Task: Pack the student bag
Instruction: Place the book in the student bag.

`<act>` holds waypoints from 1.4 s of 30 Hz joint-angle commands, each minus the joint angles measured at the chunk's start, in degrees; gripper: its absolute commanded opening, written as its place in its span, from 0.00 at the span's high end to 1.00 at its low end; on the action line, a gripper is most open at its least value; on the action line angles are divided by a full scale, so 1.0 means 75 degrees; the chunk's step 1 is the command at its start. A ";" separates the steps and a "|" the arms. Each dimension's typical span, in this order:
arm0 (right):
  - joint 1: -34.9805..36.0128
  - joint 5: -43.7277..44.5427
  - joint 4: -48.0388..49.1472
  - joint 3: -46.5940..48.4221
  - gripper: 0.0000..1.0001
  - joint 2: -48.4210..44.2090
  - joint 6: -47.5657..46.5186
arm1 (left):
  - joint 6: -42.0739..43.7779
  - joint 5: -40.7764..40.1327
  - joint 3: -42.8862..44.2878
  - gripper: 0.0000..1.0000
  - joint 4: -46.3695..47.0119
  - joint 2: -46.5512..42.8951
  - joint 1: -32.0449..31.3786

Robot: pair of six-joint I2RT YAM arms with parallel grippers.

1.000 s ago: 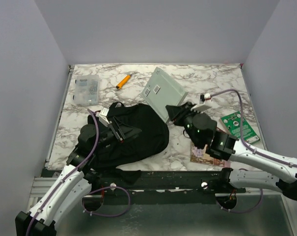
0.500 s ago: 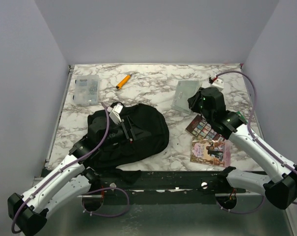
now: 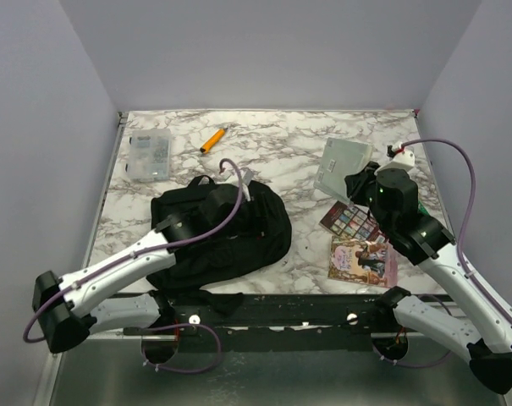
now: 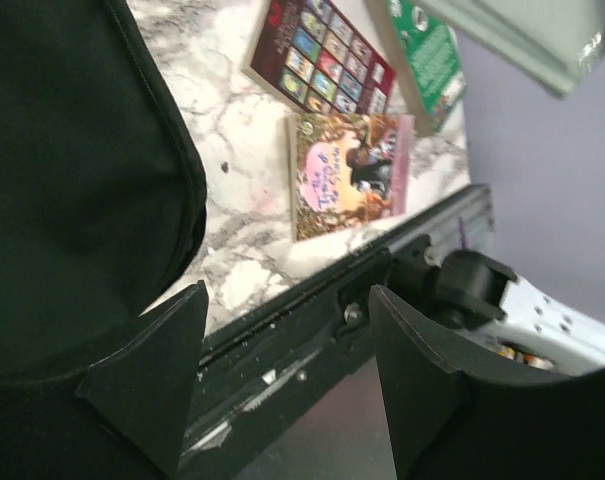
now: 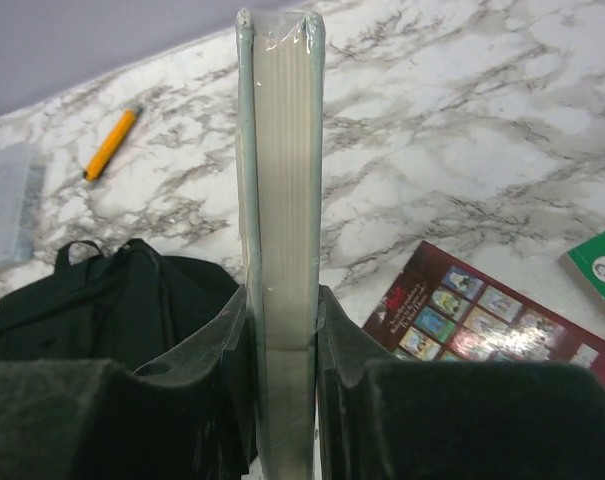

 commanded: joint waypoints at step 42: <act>-0.0003 -0.0640 -0.2046 -0.0111 1.00 -0.1667 0.0426 | 0.2318 -0.2776 0.3773 0.46 -0.1934 0.5635 0.0059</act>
